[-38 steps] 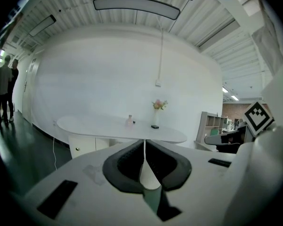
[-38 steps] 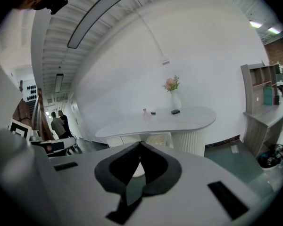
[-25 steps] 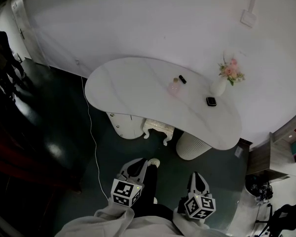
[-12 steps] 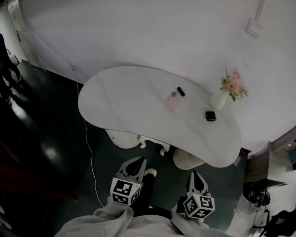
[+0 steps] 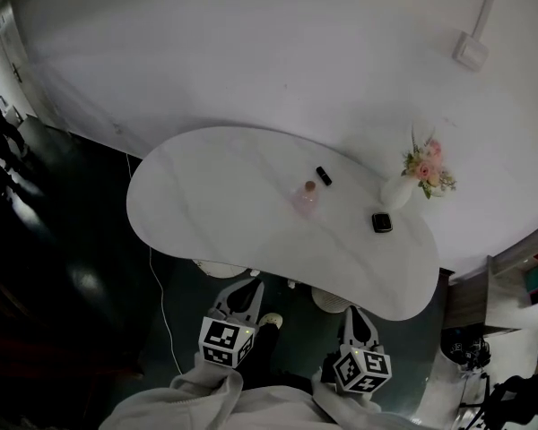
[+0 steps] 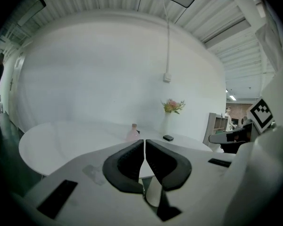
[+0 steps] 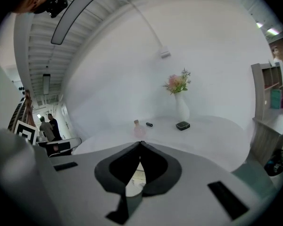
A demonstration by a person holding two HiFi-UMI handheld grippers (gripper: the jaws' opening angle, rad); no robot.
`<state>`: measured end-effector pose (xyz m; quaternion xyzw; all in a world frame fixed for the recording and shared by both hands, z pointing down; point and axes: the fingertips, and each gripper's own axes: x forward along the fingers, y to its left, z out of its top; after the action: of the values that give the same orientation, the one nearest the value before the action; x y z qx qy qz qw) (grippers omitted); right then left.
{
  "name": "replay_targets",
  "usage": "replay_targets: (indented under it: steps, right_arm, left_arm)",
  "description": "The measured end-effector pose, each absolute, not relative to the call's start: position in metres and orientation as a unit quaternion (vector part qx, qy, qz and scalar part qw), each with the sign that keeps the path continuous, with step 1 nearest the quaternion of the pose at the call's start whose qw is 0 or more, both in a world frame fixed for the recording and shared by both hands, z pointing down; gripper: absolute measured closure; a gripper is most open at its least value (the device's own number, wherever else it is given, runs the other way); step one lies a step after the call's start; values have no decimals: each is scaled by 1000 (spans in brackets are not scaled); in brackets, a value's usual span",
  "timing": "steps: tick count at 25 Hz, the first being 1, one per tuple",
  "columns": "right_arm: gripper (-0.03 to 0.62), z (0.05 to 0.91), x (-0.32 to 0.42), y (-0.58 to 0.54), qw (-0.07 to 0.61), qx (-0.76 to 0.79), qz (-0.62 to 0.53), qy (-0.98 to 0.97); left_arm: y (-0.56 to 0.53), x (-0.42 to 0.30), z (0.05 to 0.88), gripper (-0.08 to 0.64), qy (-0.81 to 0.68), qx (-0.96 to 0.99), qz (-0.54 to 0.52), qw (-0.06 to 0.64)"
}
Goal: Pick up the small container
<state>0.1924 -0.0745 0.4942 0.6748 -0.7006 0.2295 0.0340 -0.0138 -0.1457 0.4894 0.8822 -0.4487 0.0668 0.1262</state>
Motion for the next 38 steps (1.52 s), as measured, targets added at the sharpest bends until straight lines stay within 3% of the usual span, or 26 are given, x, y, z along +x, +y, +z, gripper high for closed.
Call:
replay_targets:
  steps: [22, 38]
  right_arm:
    - [543, 500, 230, -196, 11, 722, 230, -653]
    - [543, 505, 248, -222, 33, 740, 237, -629]
  left_arm:
    - [-291, 29, 487, 537, -390, 912, 67, 109]
    - [-331, 51, 504, 522, -369, 917, 90, 121]
